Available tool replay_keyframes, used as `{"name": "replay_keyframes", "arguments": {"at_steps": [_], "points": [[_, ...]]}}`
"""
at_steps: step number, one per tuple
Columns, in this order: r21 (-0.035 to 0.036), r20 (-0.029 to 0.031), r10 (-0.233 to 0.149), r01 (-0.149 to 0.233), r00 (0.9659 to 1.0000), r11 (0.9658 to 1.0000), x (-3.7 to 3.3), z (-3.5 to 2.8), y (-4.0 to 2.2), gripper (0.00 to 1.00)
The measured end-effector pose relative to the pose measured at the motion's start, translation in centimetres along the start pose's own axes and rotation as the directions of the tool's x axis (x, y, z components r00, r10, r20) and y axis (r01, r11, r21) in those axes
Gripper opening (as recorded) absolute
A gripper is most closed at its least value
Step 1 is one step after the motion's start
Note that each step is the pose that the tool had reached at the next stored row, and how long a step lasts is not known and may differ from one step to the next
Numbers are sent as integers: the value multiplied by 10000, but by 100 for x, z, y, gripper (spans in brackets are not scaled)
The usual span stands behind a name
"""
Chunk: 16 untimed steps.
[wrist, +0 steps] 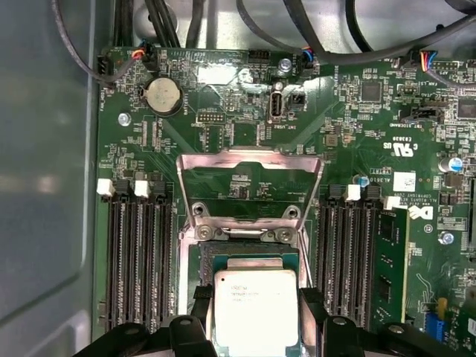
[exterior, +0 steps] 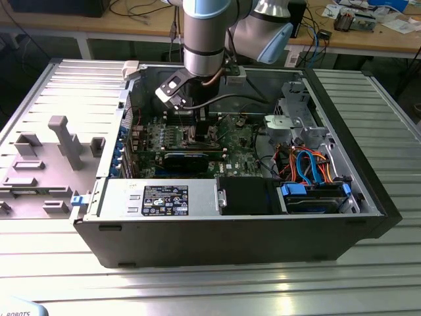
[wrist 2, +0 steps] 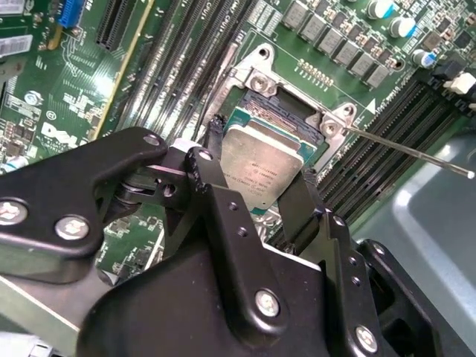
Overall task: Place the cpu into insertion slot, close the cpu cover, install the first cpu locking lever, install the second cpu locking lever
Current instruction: 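Place the cpu into insertion slot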
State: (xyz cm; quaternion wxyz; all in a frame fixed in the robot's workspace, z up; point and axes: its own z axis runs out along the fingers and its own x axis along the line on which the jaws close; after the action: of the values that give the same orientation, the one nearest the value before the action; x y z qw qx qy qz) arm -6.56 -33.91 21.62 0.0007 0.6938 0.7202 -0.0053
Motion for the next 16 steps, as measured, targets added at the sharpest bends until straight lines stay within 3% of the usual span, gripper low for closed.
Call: {"name": "replay_keyframes", "arguments": {"at_steps": [4, 16], "points": [[0, -31, 118, -118, 9999, 9999, 11, 1, -1, 54], [2, -34, 316, -316, 9995, 9995, 54, 111, -17, 54]]}}
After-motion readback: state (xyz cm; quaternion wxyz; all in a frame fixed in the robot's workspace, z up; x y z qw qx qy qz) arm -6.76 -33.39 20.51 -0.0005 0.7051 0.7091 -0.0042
